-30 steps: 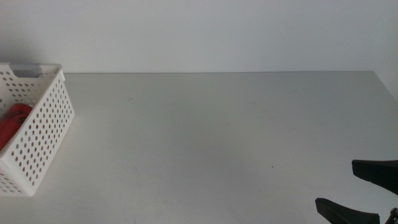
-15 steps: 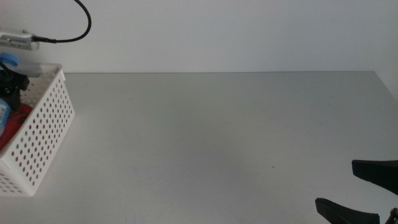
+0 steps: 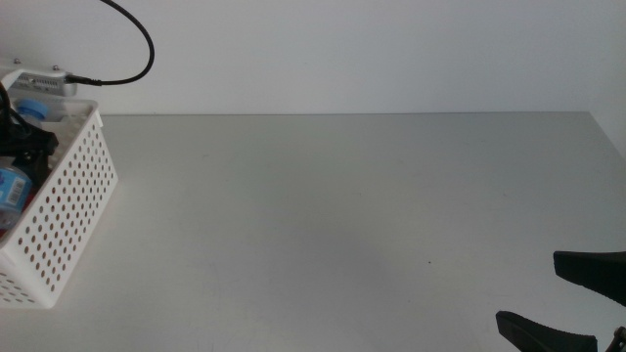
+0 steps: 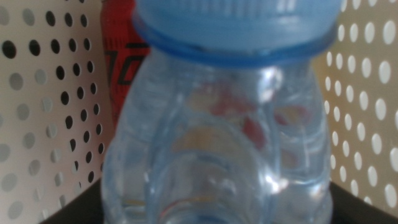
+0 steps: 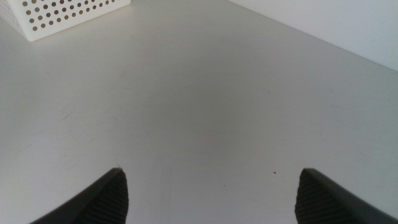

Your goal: Use arms to grab the bottles and put them into the dustbin to the left of the table.

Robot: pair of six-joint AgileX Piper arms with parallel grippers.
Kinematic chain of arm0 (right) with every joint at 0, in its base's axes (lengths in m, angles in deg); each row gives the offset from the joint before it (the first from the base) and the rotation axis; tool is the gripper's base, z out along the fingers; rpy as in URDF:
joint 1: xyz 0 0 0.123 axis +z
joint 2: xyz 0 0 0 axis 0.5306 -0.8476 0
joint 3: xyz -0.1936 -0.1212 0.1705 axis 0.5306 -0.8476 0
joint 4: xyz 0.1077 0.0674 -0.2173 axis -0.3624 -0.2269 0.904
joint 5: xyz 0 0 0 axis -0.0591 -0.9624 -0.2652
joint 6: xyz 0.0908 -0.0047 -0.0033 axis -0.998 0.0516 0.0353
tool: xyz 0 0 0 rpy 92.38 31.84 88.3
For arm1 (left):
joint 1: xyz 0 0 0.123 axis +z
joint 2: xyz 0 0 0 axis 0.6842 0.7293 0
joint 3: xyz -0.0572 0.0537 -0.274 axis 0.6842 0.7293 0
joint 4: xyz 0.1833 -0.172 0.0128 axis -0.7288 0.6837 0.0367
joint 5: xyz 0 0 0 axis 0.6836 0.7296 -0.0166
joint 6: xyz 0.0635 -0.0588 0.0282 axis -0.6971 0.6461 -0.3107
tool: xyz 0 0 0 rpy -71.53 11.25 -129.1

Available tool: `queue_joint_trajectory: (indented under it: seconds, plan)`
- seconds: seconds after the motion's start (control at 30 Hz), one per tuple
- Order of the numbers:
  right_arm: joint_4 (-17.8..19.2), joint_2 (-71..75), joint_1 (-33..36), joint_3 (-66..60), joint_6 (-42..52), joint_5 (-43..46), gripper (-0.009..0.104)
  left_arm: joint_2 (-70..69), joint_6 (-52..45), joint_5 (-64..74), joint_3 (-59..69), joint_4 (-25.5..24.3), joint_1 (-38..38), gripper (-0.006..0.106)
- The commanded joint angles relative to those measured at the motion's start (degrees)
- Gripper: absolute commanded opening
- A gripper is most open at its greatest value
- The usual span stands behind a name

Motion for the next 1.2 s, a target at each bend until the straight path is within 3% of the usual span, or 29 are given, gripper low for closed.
queue_joint_trajectory:
  seconds: [0.0,0.03,0.27,0.6,0.73,1.17]
  plan:
    - [0.50,-0.05,0.16,2.02,0.27,4.04,0.070,-3.71,-0.52,-0.15,-2.19,0.51,-0.02,0.088]
    - [0.50,-0.05,0.16,2.02,0.27,4.04,0.070,-3.71,-0.67,0.57,-2.19,0.94,-0.10,0.094]
    - [0.50,-0.05,0.16,2.02,0.27,4.04,0.070,-5.54,-0.42,3.20,-2.19,0.47,-2.54,0.094]
    - [0.50,-0.05,0.16,2.02,0.27,4.04,0.070,-15.71,9.14,4.55,-2.19,-0.61,-9.61,0.094]
    - [0.50,-0.05,0.16,2.02,0.27,4.04,0.070,-20.11,15.26,1.05,-2.19,0.55,-12.30,0.094]
    - [0.50,-0.05,0.16,2.02,0.27,4.04,0.070,-31.08,15.31,-17.72,-2.19,2.56,-15.45,0.094]
